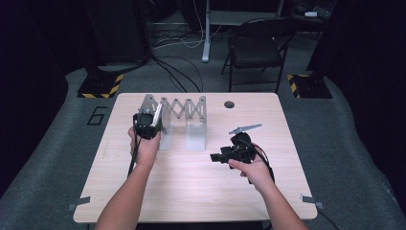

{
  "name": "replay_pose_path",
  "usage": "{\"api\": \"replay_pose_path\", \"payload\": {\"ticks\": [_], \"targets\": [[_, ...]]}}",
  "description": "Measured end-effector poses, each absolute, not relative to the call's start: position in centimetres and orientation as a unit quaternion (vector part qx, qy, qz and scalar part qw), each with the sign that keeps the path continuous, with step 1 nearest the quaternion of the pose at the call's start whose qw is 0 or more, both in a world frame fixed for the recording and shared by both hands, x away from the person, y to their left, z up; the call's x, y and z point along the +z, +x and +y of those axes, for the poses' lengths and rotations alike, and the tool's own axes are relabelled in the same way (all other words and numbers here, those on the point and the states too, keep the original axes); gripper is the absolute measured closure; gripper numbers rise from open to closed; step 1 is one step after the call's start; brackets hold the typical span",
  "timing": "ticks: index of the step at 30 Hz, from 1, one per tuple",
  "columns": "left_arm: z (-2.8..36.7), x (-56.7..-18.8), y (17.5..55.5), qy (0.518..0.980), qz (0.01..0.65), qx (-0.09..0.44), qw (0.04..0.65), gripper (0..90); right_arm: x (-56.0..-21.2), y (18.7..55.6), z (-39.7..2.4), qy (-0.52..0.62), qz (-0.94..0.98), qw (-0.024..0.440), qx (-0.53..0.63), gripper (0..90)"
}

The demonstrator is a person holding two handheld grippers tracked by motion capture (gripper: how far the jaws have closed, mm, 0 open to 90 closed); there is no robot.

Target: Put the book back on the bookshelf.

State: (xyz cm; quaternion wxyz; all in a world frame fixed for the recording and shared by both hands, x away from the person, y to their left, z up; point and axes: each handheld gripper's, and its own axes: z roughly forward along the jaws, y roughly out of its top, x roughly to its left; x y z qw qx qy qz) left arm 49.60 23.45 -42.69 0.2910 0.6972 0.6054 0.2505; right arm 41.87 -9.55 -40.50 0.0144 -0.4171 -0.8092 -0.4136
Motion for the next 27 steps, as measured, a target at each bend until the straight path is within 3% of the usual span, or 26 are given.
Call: {"api": "replay_pose_path", "payload": {"ticks": [27], "targets": [[23.6,-38.4,47.7,0.702,0.568,0.281,0.325,74.2,-40.7,41.9,-9.4,-0.419,-0.810,0.016,-0.409,37.6]]}}
